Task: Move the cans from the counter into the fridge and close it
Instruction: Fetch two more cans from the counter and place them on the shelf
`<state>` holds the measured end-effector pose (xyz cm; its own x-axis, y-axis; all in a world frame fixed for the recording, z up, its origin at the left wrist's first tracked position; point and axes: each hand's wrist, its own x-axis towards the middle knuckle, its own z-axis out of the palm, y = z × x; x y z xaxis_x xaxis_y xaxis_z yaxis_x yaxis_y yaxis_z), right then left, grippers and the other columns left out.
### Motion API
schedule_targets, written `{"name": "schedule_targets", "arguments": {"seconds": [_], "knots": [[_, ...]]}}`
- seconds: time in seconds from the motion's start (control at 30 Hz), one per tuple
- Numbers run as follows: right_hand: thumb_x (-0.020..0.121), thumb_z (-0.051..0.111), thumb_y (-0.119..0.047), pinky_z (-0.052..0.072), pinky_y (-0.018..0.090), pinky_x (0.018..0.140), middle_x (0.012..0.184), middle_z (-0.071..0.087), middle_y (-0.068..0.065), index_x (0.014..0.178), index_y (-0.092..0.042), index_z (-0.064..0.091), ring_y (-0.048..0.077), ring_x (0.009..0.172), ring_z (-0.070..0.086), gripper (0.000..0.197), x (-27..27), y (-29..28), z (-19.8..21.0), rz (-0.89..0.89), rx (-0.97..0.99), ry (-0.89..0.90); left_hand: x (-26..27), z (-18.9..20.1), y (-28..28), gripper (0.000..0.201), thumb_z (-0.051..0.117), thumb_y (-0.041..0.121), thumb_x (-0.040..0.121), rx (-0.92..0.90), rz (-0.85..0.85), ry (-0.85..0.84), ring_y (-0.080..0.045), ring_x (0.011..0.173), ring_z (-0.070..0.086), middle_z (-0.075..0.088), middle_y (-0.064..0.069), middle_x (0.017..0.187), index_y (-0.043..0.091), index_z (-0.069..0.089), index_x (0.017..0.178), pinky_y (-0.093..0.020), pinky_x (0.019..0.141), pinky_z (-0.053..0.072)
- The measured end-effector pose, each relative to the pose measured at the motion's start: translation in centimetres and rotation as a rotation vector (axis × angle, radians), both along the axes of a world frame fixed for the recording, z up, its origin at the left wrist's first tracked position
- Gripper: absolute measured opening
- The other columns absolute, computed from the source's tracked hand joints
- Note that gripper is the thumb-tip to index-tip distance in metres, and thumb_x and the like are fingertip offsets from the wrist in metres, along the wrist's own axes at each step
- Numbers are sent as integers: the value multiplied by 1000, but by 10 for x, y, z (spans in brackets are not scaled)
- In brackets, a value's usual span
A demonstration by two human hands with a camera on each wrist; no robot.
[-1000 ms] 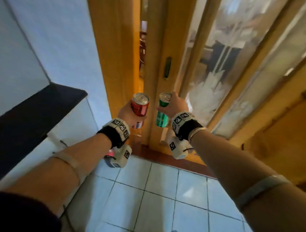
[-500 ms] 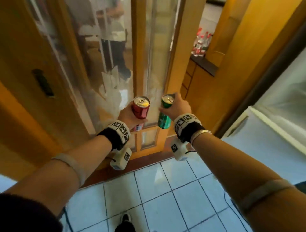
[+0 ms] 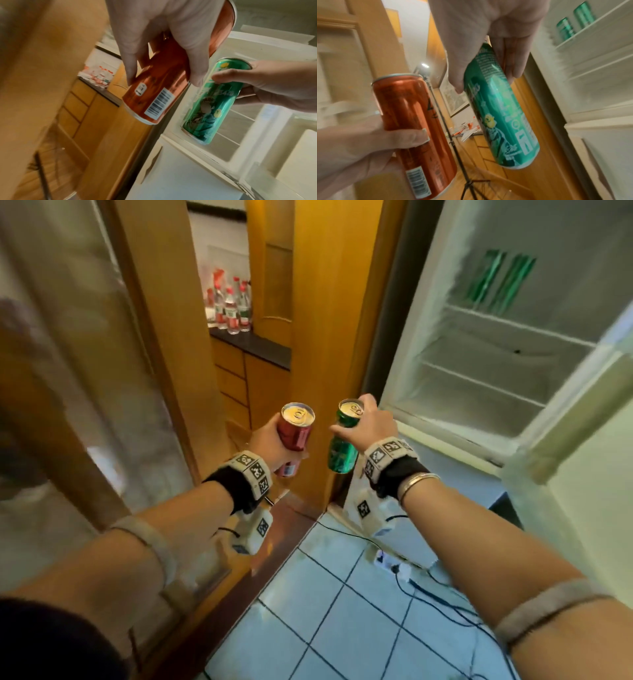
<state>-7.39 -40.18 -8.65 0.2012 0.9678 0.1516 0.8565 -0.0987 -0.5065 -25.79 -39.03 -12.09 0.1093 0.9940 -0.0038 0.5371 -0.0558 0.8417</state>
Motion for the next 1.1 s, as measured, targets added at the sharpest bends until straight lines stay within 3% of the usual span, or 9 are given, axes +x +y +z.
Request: {"name": "schedule_targets", "arguments": {"seconds": [0.3, 0.57, 0.77, 1.1], "knots": [[73, 71, -55, 51, 32, 76, 110, 65, 6, 126, -19, 42, 27, 99, 63, 70, 115, 53, 16, -288, 2, -18, 119, 17, 94, 73, 83, 14, 62, 29, -273, -49, -24, 118, 54, 61, -5, 123, 20, 47, 126, -46, 102, 44], [73, 69, -57, 49, 31, 77, 108, 66, 7, 118, -20, 46, 30, 102, 62, 63, 236, 120, 40, -447, 58, -40, 255, 39, 190, 72, 84, 18, 61, 78, -425, -52, -22, 114, 57, 62, -2, 119, 22, 48, 124, -38, 99, 44], [70, 71, -56, 49, 33, 81, 109, 66, 9, 117, -20, 49, 32, 104, 62, 63, 330, 172, 84, -553, 138, -41, 354, 70, 255, 70, 85, 22, 59, 130, -444, -53, -21, 107, 60, 64, -4, 115, 20, 51, 121, -32, 97, 45], [73, 72, -50, 44, 28, 78, 116, 63, 10, 121, -17, 50, 30, 108, 60, 63, 430, 267, 164, -710, 280, -74, 439, 103, 355, 69, 86, 22, 58, 196, -532, -79, -20, 105, 60, 66, -2, 113, 20, 54, 118, -29, 96, 45]]}}
